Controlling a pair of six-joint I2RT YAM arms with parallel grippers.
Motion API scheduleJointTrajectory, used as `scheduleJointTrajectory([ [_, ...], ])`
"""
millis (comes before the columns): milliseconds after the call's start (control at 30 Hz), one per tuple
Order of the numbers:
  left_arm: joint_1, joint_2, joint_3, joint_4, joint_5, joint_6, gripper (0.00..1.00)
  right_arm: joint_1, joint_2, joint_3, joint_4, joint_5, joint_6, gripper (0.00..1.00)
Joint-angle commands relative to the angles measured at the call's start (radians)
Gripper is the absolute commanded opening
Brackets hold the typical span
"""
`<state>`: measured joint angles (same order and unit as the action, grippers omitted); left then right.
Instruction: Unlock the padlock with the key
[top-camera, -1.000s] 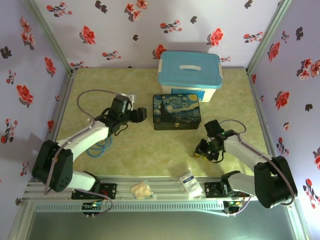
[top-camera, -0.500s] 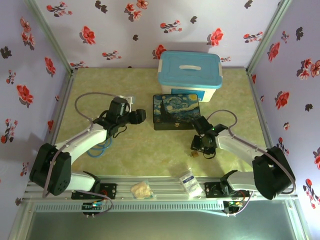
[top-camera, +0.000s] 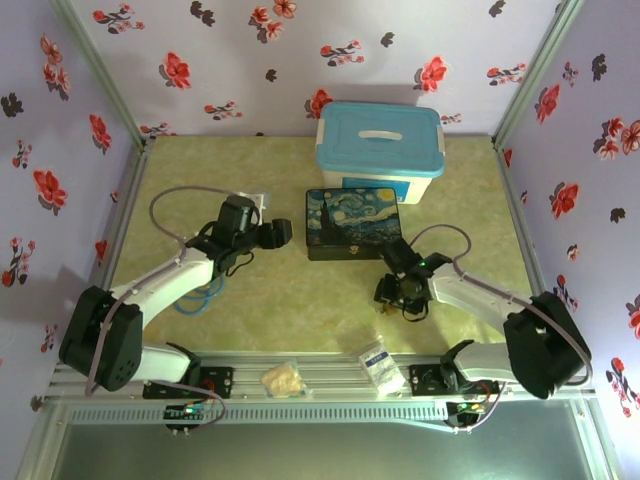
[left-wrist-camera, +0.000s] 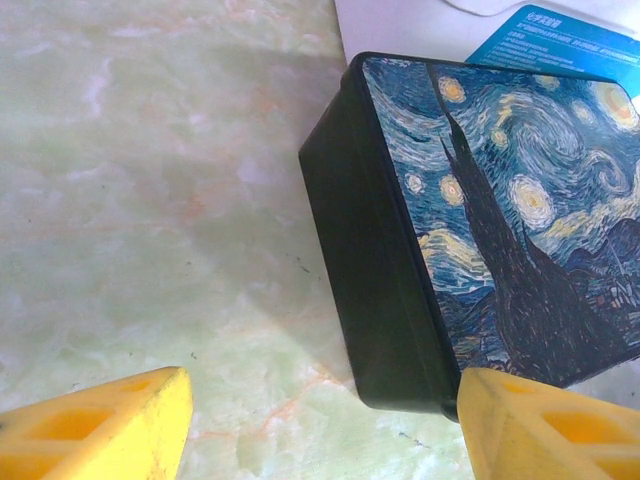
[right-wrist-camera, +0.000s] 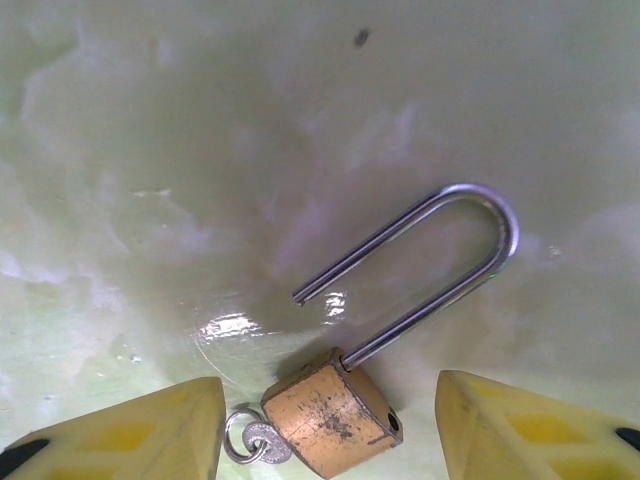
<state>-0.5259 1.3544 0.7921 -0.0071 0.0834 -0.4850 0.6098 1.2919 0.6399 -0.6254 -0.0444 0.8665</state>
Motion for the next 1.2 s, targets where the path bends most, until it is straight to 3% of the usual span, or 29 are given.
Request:
scheduleJointTrajectory([
  [0, 0.013, -0.027, -0.023, 0.017, 0.015, -0.009, 0.71, 0.030, 0.038, 0.013, -0.018, 0.024, 0.015, 0.58],
  [167, 0.016, -0.031, -0.029, 0.025, 0.015, -0.010, 0.71, 0.107, 0.122, 0.051, -0.102, 0.127, -0.009, 0.54],
  [267, 0.021, -0.031, -0.033, 0.030, 0.016, -0.011, 0.71, 0.108, 0.155, 0.053, -0.123, 0.163, -0.034, 0.42],
  [300, 0.021, -0.031, -0.033, 0.027, 0.015, -0.010, 0.71, 0.108, 0.161, 0.055, -0.132, 0.169, -0.042, 0.37],
  [500, 0.032, -0.042, -0.046, 0.042, 0.016, -0.014, 0.71, 0.102, 0.166, 0.072, -0.203, 0.175, -0.112, 0.35],
  [633, 0.034, -0.043, -0.050, 0.048, 0.016, -0.019, 0.71, 0.100, 0.206, 0.100, -0.230, 0.138, -0.151, 0.24],
  [767, 0.042, -0.055, -0.055, 0.036, 0.016, -0.013, 0.71, 0.107, 0.234, 0.138, -0.279, 0.134, -0.168, 0.31],
  [900, 0.068, -0.083, -0.073, 0.027, 0.015, -0.013, 0.71, 0.095, 0.240, 0.193, -0.378, 0.201, -0.212, 0.30],
  [1000, 0.079, -0.092, -0.081, 0.024, 0.016, -0.010, 0.71, 0.079, 0.281, 0.202, -0.367, 0.158, -0.241, 0.30],
  [1167, 0.083, -0.098, -0.095, 0.022, 0.021, -0.013, 0.71, 0.082, 0.291, 0.211, -0.388, 0.219, -0.232, 0.36],
])
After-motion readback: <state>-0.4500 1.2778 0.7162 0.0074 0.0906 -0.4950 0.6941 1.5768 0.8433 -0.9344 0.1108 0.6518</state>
